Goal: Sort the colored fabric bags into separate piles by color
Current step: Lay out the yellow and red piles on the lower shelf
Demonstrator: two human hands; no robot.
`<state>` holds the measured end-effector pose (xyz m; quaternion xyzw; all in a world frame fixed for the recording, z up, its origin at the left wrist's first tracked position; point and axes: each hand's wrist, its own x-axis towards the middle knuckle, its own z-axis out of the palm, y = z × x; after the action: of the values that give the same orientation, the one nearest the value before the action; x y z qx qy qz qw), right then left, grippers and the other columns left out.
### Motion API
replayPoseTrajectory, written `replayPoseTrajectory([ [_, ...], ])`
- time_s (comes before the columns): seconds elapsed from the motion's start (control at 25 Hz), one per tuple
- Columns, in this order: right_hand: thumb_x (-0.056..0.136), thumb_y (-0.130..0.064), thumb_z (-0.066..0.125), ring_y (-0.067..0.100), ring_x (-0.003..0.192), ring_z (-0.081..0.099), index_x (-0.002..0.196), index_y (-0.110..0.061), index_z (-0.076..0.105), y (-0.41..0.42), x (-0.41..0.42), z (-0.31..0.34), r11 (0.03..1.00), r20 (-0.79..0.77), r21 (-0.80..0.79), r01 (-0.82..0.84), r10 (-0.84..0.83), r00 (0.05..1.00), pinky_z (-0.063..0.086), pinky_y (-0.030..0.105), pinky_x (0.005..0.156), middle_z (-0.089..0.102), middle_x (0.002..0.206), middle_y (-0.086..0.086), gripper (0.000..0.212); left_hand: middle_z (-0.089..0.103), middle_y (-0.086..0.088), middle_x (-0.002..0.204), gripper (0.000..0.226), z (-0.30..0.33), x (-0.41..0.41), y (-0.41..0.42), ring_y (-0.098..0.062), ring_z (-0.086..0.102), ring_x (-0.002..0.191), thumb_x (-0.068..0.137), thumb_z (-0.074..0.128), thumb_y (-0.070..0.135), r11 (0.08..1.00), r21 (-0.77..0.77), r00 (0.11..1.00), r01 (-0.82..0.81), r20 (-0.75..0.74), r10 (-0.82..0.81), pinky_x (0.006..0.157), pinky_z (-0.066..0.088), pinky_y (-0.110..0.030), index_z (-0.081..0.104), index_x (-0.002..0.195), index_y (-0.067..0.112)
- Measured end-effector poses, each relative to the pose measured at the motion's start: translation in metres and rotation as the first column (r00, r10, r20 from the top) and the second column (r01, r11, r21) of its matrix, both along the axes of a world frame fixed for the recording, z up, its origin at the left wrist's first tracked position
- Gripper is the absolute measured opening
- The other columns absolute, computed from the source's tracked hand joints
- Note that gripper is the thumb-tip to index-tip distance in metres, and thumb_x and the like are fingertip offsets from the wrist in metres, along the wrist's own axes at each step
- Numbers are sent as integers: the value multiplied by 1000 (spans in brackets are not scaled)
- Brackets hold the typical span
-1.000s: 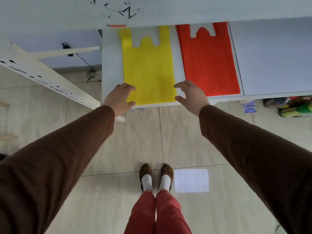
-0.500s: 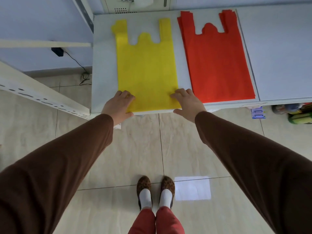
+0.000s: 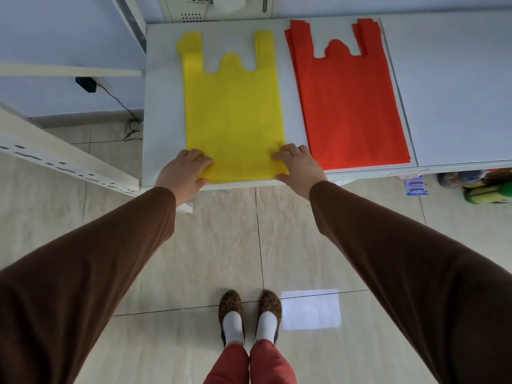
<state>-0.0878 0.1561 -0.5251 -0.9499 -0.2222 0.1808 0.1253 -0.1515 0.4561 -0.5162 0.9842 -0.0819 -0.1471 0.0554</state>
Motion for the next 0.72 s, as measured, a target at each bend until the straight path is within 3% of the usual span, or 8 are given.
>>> replayPoseTrajectory([
  [0.12,84,-43,67,29,128,37,141,-23,44,-10,-4,15,1000,-1,-21,-19,19,1000,41,44,102,39,147,2,65,41,-10,143,60,10,0,-16,-33,39,127,85,66,36,999,46,999,-14,-45,16,97,42,-45,45,137,16],
  [0.32,84,-37,65,29,118,45,133,-21,53,-79,4,52,995,131,29,98,-101,986,44,44,96,52,135,2,53,40,-9,143,58,39,24,-79,-32,35,129,87,64,24,992,-108,998,-63,5,64,103,39,-44,43,140,15],
  [0.52,85,-36,65,31,121,43,136,-20,50,-183,34,55,977,120,25,213,-215,969,43,44,100,51,135,6,55,41,-7,141,55,42,59,-170,-30,38,126,89,63,21,989,-144,999,-31,28,35,103,41,-45,42,140,16],
  [0.64,87,-35,63,32,125,41,140,-18,45,-235,51,44,960,77,54,275,-279,957,41,43,100,50,137,9,58,43,-10,140,55,35,75,-217,-31,40,126,90,60,20,982,-149,993,-118,-5,119,101,42,-44,40,141,14],
  [0.72,91,-34,59,32,126,41,143,-17,40,-257,65,36,948,40,66,312,-315,948,41,44,101,49,139,11,58,45,-15,136,53,27,84,-243,-33,44,123,91,59,20,949,-181,966,-259,-42,255,99,42,-43,40,140,11],
])
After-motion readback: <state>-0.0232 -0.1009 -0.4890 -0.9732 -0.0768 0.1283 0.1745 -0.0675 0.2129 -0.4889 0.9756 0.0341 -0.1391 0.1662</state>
